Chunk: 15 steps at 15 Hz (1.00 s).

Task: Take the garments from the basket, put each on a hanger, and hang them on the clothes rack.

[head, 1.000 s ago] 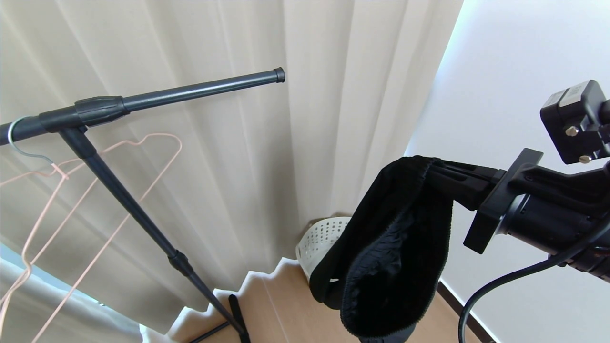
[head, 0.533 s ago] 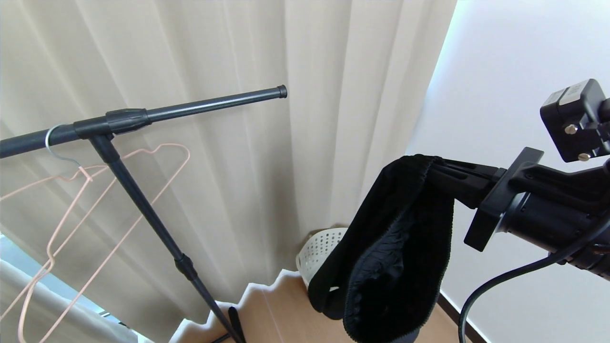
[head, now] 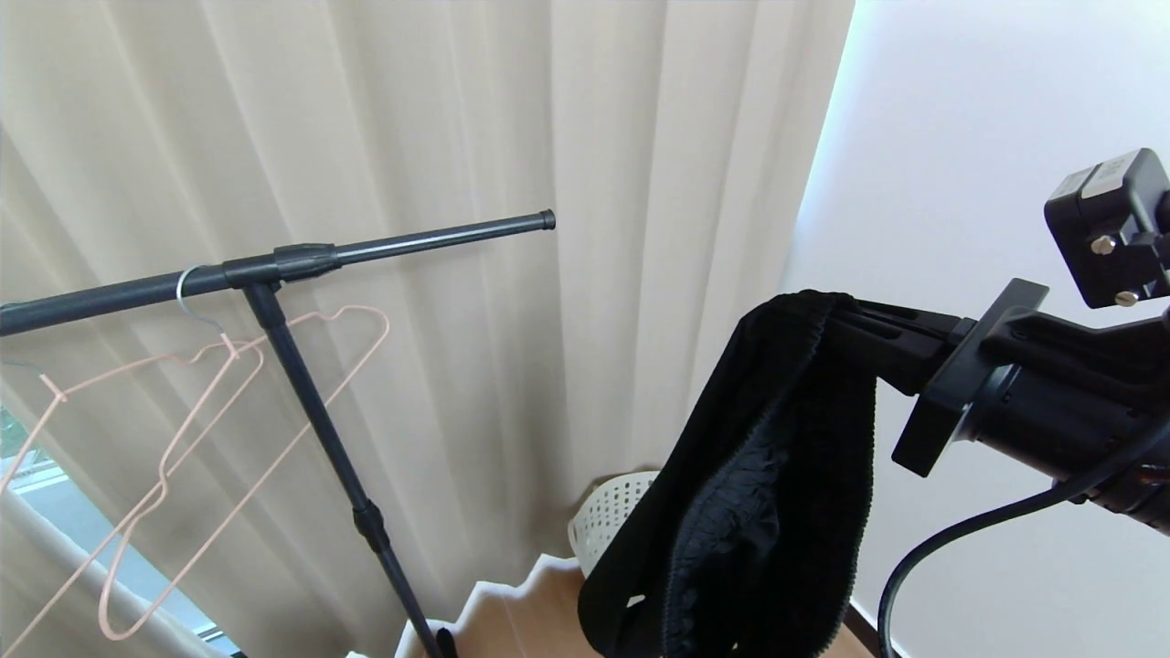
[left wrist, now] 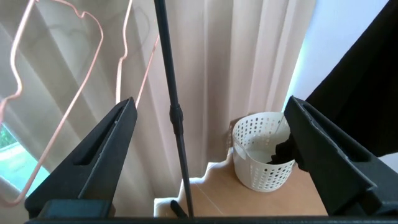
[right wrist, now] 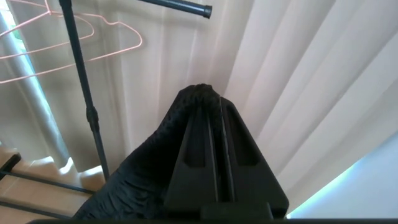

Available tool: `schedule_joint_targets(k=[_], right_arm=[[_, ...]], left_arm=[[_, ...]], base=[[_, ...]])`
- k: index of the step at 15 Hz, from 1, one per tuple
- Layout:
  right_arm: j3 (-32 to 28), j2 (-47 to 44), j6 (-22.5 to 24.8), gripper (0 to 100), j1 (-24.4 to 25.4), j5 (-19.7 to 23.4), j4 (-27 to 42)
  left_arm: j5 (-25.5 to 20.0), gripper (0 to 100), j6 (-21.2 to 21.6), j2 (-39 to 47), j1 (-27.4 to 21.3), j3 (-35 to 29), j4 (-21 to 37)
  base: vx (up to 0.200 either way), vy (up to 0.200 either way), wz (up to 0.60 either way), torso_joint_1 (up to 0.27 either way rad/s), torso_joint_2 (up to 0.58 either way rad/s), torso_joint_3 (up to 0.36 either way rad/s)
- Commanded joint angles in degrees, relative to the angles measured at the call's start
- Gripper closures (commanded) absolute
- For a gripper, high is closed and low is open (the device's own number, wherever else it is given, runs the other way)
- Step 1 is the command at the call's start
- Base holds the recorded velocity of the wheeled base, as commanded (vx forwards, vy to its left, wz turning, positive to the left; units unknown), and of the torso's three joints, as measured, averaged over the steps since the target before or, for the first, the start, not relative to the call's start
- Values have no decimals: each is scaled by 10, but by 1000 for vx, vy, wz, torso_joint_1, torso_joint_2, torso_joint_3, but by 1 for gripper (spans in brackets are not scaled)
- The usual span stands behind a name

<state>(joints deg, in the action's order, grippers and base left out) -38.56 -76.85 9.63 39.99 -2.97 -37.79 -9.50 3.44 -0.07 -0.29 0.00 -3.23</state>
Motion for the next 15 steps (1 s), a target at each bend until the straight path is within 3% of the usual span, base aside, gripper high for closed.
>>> schedule_joint_targets(k=[1,6,12,15], right_arm=[[2,-2,5,100,0,0,0],[2,-1,7,100,0,0,-4],[2,-3,8,100,-10,-1,-4],[1,-4,7,100,-21,-1,-4]], left_arm=[[0,0,0,1,-1,0,0],[1,0,0,1,-1,0,0],[4,0,-2,1,0,0,-1],[4,0,0,1,0,0,-1]], base=[[0,0,0,7,2,207],[0,0,0,-1,1,191],[0,0,0,0,3,22],[0,0,600,4,1,5]])
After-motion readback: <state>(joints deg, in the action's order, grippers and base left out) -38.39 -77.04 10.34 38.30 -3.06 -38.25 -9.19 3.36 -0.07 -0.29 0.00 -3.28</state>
